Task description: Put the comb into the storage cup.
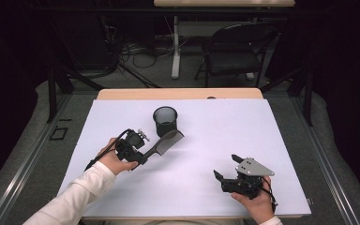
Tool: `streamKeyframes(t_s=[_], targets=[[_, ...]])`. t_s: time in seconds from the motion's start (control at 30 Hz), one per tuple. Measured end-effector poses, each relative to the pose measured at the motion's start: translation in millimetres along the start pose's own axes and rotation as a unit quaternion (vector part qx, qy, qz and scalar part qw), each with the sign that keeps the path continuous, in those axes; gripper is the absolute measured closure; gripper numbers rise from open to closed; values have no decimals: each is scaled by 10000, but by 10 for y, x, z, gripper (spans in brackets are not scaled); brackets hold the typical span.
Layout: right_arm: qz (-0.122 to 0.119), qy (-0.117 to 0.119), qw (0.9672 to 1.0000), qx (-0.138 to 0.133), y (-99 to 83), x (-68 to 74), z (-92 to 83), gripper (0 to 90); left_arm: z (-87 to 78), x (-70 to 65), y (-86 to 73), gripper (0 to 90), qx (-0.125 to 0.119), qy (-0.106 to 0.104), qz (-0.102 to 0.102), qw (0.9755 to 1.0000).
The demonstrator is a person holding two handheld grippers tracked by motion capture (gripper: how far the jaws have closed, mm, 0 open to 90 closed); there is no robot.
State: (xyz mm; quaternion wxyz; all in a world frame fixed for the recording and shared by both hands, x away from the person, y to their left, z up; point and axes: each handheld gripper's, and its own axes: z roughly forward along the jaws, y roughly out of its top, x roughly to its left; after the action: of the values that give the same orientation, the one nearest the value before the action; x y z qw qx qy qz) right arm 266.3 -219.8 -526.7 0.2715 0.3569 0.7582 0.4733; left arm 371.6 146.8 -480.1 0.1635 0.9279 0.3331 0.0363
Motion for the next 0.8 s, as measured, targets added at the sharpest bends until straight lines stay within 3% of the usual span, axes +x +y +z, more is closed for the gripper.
streamKeyframes(t_s=[0.23, 0.47, 0.57, 0.8], targets=[[2, 7, 10000, 11, -2, 2, 5, 150, -75, -21, 25, 725, -379, 67, -20, 9993], [5, -1, 10000, 21, -5, 3, 7, 150, -112, -36, 49, 725, -573, 67, 5, 9983], [16, -17, 10000, 30, -9, -7, 9, 151, -132, -53, 76, 725, -807, 101, -4, 9967], [32, -41, 10000, 45, -14, -14, 15, 150, -170, -102, 116, 725, -1069, 119, 18, 9942]])
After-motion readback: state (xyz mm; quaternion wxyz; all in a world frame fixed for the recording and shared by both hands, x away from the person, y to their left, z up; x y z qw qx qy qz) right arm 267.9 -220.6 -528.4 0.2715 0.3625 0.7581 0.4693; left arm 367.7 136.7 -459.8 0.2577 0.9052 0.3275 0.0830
